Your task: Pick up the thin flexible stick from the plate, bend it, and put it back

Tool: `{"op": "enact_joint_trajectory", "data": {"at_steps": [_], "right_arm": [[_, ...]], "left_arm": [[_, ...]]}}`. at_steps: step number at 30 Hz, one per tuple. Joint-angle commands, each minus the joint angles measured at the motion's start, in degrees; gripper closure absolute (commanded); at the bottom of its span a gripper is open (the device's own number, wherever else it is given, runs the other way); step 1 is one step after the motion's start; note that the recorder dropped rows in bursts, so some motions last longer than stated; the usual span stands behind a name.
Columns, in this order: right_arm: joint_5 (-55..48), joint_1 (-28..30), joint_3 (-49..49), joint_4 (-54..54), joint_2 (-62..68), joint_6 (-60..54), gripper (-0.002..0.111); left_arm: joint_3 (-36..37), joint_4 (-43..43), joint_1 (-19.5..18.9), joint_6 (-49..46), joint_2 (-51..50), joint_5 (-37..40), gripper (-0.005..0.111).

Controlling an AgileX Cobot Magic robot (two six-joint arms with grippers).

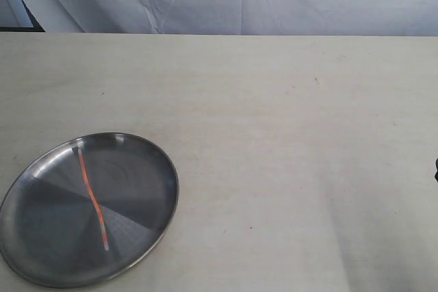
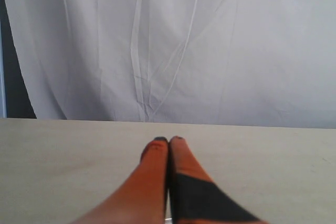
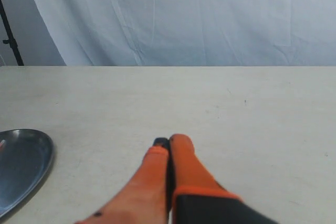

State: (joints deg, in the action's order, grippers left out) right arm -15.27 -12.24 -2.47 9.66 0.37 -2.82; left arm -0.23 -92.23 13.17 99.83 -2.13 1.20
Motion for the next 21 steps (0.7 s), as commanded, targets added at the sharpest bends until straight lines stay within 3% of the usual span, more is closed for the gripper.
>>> {"op": "enact_joint_trajectory", "data": {"at_steps": [1,21], "right_arm": [[0.8,0.2,0.2,0.0,-0.4,-0.2,0.109],[0.7,0.2,0.2,0.0,-0.4,-0.1,0.109]], "left_arm": [[0.2,-0.8,0.0,0.2,0.1,0.3,0.107],[0.2,-1.6,0.0,0.2,0.1,0.2,0.107]]}}
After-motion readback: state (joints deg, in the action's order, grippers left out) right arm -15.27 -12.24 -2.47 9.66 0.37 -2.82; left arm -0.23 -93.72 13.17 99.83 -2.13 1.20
